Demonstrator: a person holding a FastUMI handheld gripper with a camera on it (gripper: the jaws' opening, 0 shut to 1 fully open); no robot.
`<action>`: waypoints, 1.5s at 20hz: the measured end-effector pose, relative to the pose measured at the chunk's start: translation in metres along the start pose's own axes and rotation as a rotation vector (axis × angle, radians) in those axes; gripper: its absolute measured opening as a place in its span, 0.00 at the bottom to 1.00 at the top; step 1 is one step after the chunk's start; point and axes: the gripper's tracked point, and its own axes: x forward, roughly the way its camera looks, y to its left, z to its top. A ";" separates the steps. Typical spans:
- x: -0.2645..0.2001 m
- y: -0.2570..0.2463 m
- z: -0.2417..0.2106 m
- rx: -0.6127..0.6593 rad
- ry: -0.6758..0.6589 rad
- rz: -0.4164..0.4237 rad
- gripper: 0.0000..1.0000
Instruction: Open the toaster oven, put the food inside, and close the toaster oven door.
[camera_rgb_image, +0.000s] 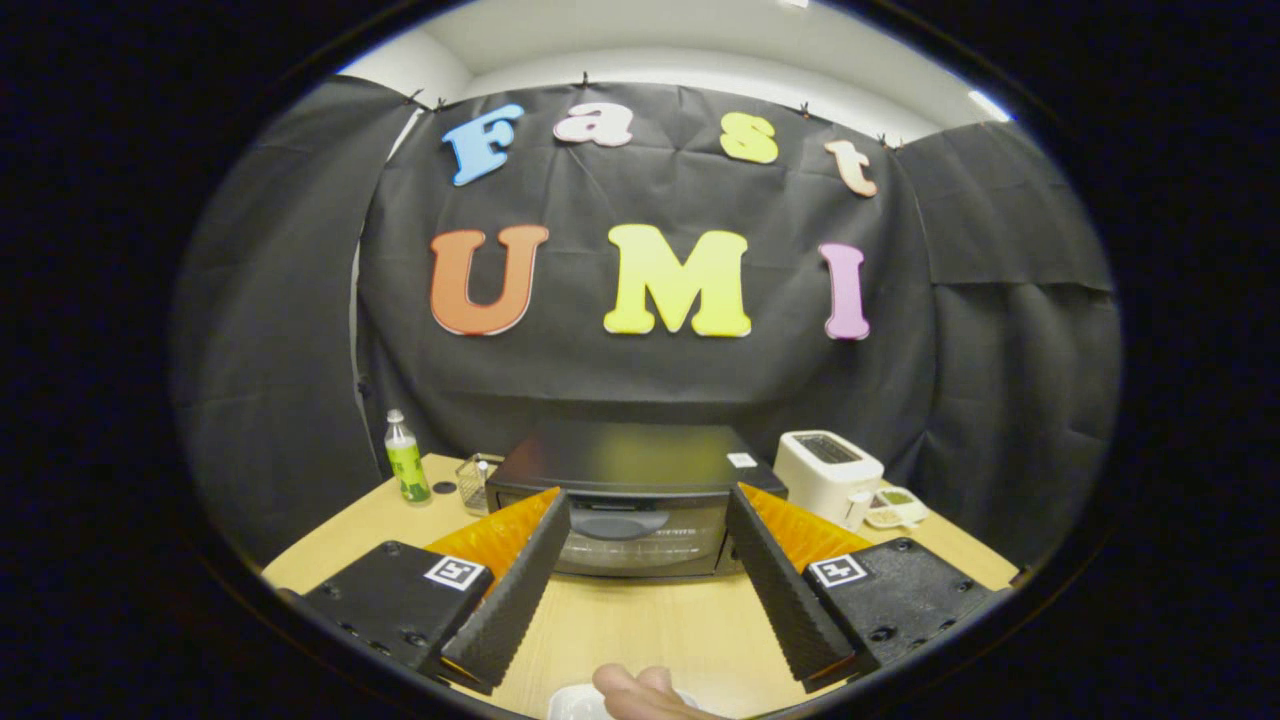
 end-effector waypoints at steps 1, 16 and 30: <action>-0.009 0.002 0.015 0.000 -0.028 -0.001 1.00; -0.111 -0.007 0.025 0.008 -0.037 0.121 1.00; -0.125 -0.060 -0.032 0.084 0.064 0.115 1.00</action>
